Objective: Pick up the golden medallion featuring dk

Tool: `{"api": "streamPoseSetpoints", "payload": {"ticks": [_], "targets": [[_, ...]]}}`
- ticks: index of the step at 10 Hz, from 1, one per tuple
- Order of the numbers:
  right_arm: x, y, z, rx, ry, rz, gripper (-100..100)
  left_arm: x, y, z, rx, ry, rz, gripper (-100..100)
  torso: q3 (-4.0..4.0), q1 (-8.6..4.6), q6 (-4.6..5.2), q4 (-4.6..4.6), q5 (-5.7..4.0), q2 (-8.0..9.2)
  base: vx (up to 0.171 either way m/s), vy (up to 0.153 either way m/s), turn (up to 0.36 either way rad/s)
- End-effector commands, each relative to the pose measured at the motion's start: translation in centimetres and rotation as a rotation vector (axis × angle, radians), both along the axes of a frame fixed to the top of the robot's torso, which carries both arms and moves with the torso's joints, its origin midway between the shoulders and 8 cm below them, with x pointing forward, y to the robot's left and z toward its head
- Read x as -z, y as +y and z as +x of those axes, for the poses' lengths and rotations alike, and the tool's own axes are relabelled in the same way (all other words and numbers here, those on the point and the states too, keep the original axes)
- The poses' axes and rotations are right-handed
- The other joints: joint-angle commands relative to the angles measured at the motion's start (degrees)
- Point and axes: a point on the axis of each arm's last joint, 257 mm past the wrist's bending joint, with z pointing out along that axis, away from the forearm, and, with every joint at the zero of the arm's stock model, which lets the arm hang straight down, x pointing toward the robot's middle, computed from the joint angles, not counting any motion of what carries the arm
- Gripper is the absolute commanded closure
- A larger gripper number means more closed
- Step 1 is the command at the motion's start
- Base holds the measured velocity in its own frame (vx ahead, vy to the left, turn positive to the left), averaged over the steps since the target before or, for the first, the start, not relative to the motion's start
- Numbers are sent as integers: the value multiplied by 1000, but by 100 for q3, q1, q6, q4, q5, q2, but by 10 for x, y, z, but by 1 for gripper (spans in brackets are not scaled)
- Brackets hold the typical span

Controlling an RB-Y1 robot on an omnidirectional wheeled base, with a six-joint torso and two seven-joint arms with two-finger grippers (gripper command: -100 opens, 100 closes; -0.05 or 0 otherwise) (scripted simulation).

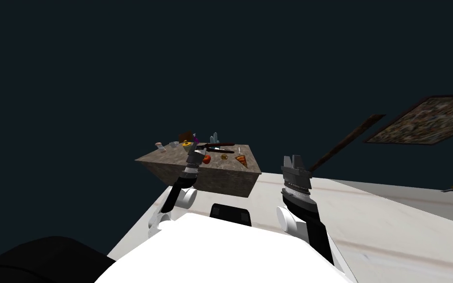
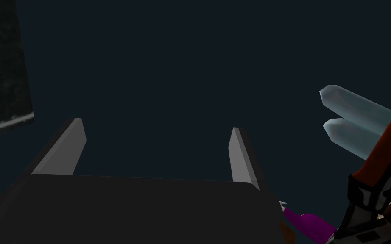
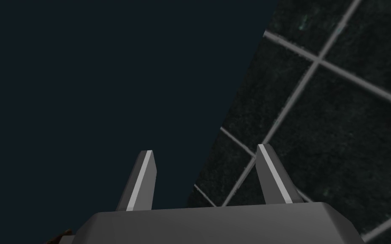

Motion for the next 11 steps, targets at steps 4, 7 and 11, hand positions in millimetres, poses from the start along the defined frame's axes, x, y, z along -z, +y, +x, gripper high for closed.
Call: {"api": "streamPoseSetpoints", "payload": {"ticks": [4, 7, 11], "targets": [[0, 0, 0, 0, 0, 0, 0, 11, -3, 21, 30, 86, -16, -100, -2, -2, -1, 0, 0, -3, -27, 73, -74], [0, 0, 0, 0, 0, 0, 0, 23, -4, 32, 38, 154, -22, -100, -1, 2, 0, 0, 1, -2, -24, 76, -75], [0, 0, 0, 0, 0, 0, 0, 35, -6, 48, 57, 234, -35, -100, -2, 2, 0, -1, 1, -3, -20, 74, -97]]}}
